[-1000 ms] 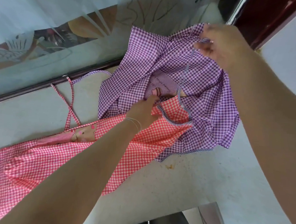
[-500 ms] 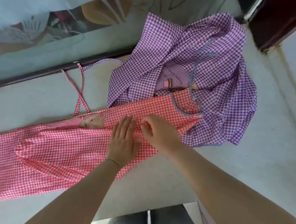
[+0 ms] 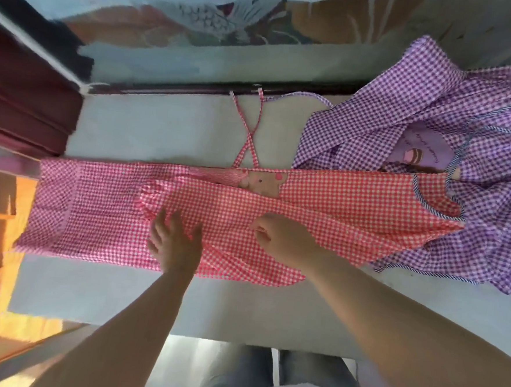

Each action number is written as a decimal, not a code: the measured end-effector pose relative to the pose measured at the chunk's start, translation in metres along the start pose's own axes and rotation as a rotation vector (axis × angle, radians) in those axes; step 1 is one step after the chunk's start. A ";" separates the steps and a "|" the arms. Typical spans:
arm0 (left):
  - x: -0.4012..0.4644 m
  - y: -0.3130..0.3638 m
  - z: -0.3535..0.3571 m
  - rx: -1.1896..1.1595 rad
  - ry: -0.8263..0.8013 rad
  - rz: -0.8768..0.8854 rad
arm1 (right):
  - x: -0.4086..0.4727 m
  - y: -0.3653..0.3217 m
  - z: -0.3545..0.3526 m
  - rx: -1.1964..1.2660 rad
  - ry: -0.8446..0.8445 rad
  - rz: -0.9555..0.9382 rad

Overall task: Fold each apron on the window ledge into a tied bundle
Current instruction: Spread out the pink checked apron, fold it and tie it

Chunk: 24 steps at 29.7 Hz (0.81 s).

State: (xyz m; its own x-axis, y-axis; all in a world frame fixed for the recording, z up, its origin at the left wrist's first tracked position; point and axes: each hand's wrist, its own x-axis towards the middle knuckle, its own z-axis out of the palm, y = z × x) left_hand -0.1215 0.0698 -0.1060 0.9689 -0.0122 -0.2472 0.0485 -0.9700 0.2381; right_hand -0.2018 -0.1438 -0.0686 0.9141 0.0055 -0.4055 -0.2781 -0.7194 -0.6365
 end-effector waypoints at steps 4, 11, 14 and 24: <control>0.033 -0.065 -0.040 -0.403 0.008 -0.665 | 0.033 -0.082 0.039 0.063 -0.119 -0.063; 0.072 -0.158 -0.078 -1.071 -0.101 -0.974 | 0.085 -0.151 0.092 0.121 -0.149 -0.078; 0.088 -0.190 -0.088 -1.410 -0.042 -0.943 | 0.105 -0.158 0.109 0.027 -0.146 -0.017; 0.121 -0.231 -0.129 -1.608 0.009 -0.551 | 0.138 -0.183 0.144 -0.448 -0.210 0.098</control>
State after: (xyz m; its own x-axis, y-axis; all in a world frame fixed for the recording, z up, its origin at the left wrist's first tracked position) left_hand 0.0155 0.3242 -0.0696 0.7556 0.2233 -0.6158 0.5280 0.3489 0.7743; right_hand -0.0676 0.0885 -0.1025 0.7983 0.0293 -0.6016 -0.1633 -0.9508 -0.2631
